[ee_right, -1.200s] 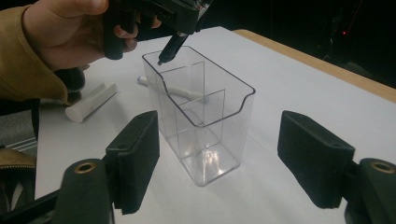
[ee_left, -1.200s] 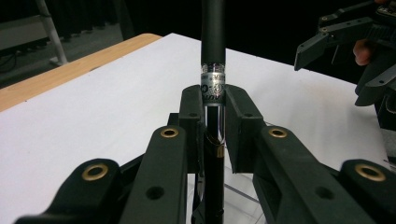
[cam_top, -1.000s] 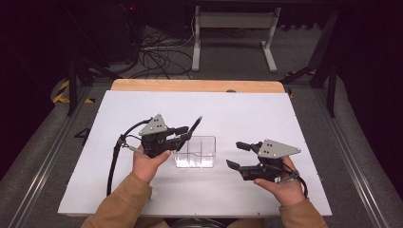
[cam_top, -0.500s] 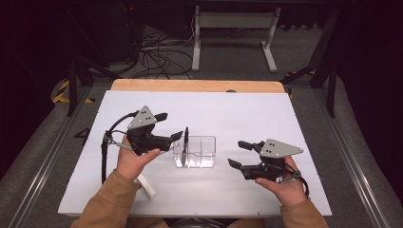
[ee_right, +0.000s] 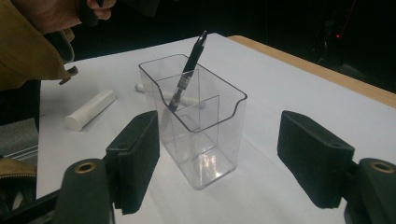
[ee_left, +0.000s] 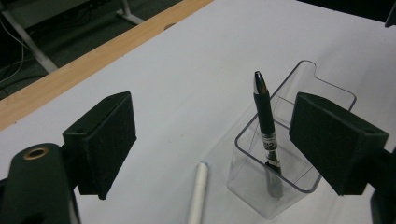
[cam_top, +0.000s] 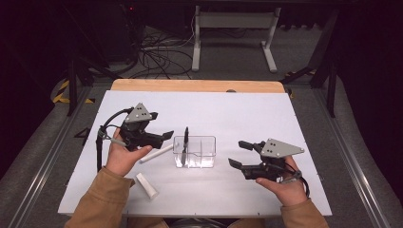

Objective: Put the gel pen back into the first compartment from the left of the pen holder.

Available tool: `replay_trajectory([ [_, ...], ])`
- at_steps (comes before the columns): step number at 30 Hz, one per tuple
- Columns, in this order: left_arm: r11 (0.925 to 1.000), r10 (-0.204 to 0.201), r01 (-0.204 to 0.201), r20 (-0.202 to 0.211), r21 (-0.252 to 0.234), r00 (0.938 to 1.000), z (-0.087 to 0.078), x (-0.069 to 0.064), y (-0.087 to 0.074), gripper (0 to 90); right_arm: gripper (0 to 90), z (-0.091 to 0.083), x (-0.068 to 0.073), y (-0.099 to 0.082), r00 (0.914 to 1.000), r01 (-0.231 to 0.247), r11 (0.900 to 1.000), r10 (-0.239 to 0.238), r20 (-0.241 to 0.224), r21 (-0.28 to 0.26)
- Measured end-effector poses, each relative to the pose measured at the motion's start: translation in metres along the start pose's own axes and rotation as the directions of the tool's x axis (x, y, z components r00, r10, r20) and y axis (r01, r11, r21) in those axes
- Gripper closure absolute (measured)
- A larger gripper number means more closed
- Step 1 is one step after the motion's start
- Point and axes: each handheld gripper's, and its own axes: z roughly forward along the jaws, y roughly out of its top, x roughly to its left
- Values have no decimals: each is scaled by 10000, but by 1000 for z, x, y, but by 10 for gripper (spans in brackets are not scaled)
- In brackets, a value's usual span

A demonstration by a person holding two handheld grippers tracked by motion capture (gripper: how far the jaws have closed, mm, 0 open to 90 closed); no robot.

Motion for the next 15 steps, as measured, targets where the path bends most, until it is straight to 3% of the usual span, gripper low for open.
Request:
replay_trajectory([
  [6,10000,-1,4,-377,61,9993,-2,4,-1,178,314,-2,0,0,10000,-57,10000,57,-28,-7],
  [10,9995,235,-223,-523,246,9984,-2,5,-1,186,314,-3,-1,-1,10000,-72,10000,72,10,35],
  [15,9945,671,-601,-811,858,9944,-1,4,-2,194,313,-5,0,-2,9999,-87,9999,87,89,68],
])
